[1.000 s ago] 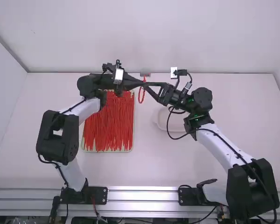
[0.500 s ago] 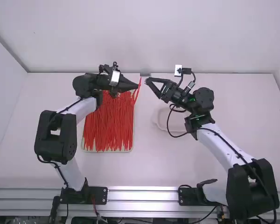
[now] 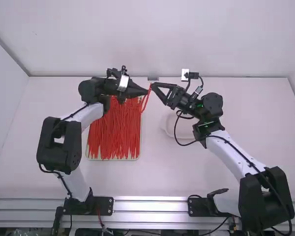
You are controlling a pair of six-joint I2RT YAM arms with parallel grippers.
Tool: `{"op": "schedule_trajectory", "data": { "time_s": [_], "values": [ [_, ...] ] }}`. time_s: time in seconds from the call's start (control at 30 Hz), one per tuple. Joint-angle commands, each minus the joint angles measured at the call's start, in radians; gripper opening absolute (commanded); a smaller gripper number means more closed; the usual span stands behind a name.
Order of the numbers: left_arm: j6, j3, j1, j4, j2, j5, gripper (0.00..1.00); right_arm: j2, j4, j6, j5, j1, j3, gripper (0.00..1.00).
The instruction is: Fasten the cable tie
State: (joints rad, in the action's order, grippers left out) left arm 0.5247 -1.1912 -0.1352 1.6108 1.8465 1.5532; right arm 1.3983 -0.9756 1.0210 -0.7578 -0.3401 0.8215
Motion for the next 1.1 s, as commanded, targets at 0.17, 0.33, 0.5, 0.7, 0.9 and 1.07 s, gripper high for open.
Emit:
{"op": "schedule_trajectory", "data": {
  "time_s": [0.17,0.33,0.5,0.7,0.9,1.07],
  "values": [
    [0.010,-0.008,-0.023,0.008,-0.044,0.011,0.01,-0.011,-0.004,-0.004,0.000,-0.001,0.030,0.43],
    [0.010,-0.008,-0.029,0.007,-0.048,0.011,0.01,-0.011,-0.005,-0.004,-0.001,-0.001,0.030,0.43],
    [0.010,-0.008,-0.042,0.008,-0.054,0.011,0.01,-0.011,-0.005,-0.004,-0.001,-0.001,0.030,0.44],
    [0.010,-0.008,-0.048,0.008,-0.063,0.012,0.01,-0.011,0.015,-0.004,-0.002,-0.001,0.030,0.44],
    [0.011,-0.008,-0.048,0.005,-0.064,0.012,0.01,-0.011,0.013,-0.004,-0.005,-0.001,0.030,0.02],
    [0.013,-0.008,-0.048,-0.001,-0.064,0.012,0.01,-0.011,0.011,-0.005,-0.012,-0.001,0.030,0.00]
  ]
}}
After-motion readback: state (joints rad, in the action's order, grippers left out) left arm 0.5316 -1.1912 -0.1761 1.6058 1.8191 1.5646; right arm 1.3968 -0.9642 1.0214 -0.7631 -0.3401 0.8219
